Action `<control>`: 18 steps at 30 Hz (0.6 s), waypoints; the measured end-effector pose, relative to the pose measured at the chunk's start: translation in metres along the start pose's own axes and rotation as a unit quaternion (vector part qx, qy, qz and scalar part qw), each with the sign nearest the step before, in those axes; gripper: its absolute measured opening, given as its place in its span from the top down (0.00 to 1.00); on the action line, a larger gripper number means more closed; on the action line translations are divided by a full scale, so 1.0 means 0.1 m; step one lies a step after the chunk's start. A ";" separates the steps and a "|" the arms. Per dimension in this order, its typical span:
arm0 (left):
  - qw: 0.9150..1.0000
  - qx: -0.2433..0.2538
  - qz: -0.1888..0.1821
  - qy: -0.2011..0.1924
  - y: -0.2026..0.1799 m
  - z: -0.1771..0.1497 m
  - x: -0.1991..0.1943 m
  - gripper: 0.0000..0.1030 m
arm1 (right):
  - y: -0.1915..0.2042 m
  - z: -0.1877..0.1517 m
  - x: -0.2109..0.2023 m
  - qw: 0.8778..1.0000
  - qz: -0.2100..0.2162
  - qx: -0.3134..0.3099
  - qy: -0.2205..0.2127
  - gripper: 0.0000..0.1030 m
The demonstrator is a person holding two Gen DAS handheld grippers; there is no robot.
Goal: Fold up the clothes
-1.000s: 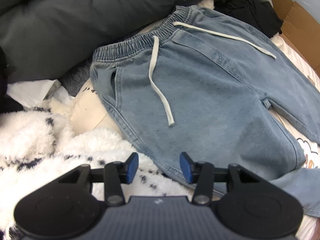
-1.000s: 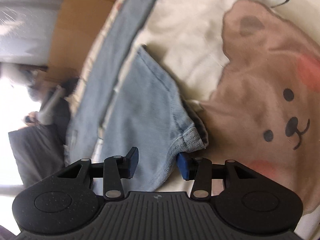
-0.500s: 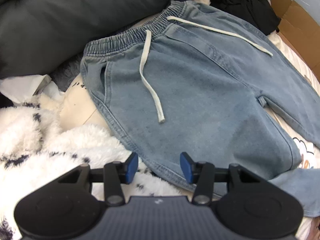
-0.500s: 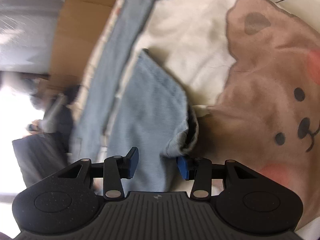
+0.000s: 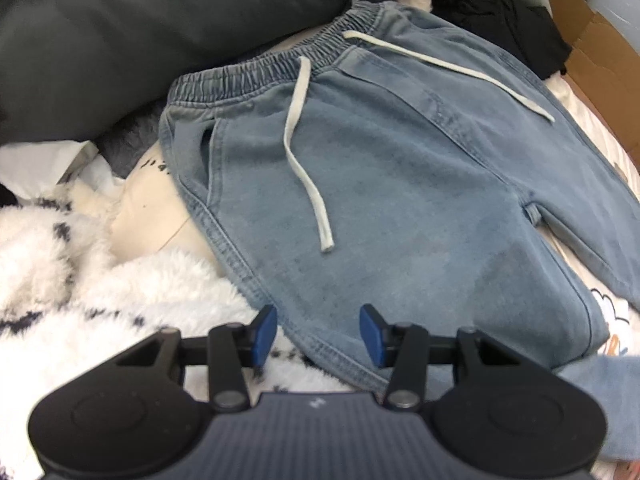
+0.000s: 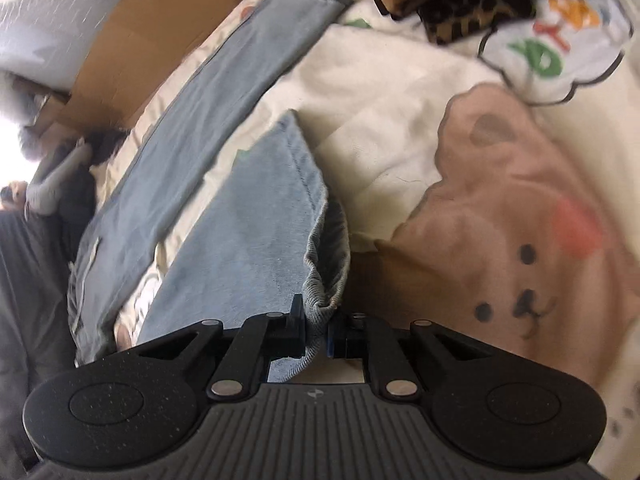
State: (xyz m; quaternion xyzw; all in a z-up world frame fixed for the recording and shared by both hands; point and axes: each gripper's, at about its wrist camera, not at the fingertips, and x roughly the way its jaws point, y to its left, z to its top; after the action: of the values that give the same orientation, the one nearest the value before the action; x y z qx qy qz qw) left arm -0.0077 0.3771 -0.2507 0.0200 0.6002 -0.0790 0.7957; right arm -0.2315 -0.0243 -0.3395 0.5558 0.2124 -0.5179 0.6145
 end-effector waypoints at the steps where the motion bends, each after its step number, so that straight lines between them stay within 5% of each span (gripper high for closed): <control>1: 1.000 -0.004 -0.001 -0.001 0.02 0.01 0.01 0.53 | 0.01 -0.02 -0.06 1.000 -0.007 -0.006 0.006 0.93; 18: 0.995 -0.096 -0.027 -0.008 0.38 0.15 0.25 0.54 | -0.11 -0.66 -0.78 0.991 -0.096 -0.033 0.083 0.93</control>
State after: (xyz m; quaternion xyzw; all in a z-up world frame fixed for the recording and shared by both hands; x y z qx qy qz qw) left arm 0.0186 0.4102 -0.2727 -0.0732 0.5988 -0.0426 0.7964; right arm -0.2495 0.0687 -0.2984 0.5533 0.3320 -0.5193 0.5604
